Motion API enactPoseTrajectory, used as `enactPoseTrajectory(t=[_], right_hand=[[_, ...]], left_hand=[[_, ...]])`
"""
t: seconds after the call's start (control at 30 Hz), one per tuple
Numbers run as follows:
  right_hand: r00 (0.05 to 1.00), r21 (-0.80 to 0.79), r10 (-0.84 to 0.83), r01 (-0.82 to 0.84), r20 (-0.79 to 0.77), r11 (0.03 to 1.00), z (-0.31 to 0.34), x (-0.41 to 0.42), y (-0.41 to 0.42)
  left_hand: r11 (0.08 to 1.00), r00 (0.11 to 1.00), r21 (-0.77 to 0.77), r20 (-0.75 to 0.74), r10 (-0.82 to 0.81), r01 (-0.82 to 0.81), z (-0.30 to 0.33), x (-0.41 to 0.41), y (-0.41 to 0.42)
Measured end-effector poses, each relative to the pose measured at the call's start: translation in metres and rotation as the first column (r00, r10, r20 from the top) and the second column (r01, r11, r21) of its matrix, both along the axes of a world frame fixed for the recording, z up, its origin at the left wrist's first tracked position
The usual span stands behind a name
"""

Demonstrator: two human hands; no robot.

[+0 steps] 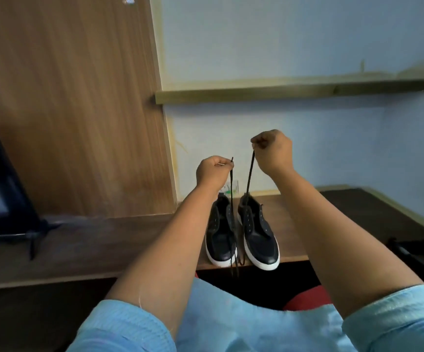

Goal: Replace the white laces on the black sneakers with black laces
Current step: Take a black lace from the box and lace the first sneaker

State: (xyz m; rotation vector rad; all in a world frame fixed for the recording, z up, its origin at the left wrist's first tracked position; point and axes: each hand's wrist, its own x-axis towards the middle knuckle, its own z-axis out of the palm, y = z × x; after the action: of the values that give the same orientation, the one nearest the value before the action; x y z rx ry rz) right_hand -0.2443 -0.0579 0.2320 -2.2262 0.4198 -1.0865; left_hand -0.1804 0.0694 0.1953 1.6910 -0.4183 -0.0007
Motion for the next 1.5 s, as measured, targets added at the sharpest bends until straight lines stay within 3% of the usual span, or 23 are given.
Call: enactPoseTrajectory(t=[0.1,0.17,0.23,0.27,0.33,0.4,0.47,0.57,0.67,0.73,0.8,0.83,0.9,0.97,1.2,1.5], right_hand=[[0.980,0.012,0.124,-0.124,-0.157,0.992,-0.044,0.024,-0.007],[0.913,0.260,0.324,-0.260,-0.246,0.930,-0.076,0.034,-0.006],[0.852,0.546,0.510,-0.373,-0.119,0.750,-0.106,0.044,-0.007],[0.848,0.636,0.529,-0.388,-0.038,0.667,-0.120,0.049,-0.008],[0.886,0.727,0.464,-0.329,0.015,0.603,-0.146,0.059,-0.017],[0.904,0.709,0.421,-0.247,-0.076,0.660,-0.171,0.069,-0.026],[0.888,0.635,0.420,-0.216,-0.189,0.742,-0.194,0.078,-0.028],[0.871,0.580,0.416,-0.204,-0.260,0.789,-0.220,0.089,-0.019],[0.880,0.490,0.373,-0.197,-0.293,0.849,-0.239,0.098,-0.009],[0.884,0.407,0.339,-0.195,-0.321,0.892,-0.244,0.102,-0.003],[0.900,0.388,0.307,-0.176,-0.309,0.905,-0.247,0.104,0.000],[0.906,0.399,0.298,-0.164,-0.300,0.902,-0.247,0.105,0.001],[0.909,0.400,0.293,-0.160,-0.297,0.902,-0.248,0.106,0.003],[0.910,0.383,0.290,-0.164,-0.298,0.909,-0.249,0.106,0.005],[0.885,0.039,0.159,-0.158,-0.437,0.987,-0.252,0.100,0.020],[0.899,-0.143,0.161,-0.236,-0.407,0.961,-0.260,0.100,0.021]], left_hand=[[1.000,0.999,-0.008,-0.045,-0.022,0.021,-0.032,0.017,-0.009],[0.998,0.998,-0.035,-0.047,-0.051,0.049,-0.048,0.028,-0.015],[0.994,0.993,-0.046,-0.067,-0.098,0.095,-0.064,0.039,-0.019],[0.994,0.991,-0.038,-0.081,-0.104,0.102,-0.071,0.045,-0.020],[0.999,0.994,0.025,-0.109,-0.018,0.021,-0.094,0.059,-0.019],[0.984,0.990,0.151,-0.098,0.105,-0.089,-0.125,0.073,-0.013],[0.912,0.988,0.398,-0.079,0.136,-0.094,-0.152,0.082,-0.009],[0.648,0.996,0.762,-0.052,0.076,-0.010,-0.166,0.092,-0.015],[0.469,1.000,0.883,0.001,0.030,-0.016,-0.167,0.094,-0.028],[0.453,0.999,0.891,0.010,0.044,-0.029,-0.167,0.098,-0.029],[0.530,0.995,0.848,-0.057,0.083,0.004,-0.168,0.105,-0.022],[0.630,0.985,0.776,-0.132,0.113,0.031,-0.171,0.111,-0.017],[0.854,0.916,0.512,-0.380,0.126,0.095,-0.172,0.116,-0.009],[0.950,0.825,0.296,-0.558,0.087,0.100,-0.172,0.117,-0.001],[0.979,0.742,0.186,-0.667,0.063,0.084,-0.181,0.124,0.008],[0.977,0.749,0.190,-0.660,0.057,0.093,-0.180,0.124,0.007]])
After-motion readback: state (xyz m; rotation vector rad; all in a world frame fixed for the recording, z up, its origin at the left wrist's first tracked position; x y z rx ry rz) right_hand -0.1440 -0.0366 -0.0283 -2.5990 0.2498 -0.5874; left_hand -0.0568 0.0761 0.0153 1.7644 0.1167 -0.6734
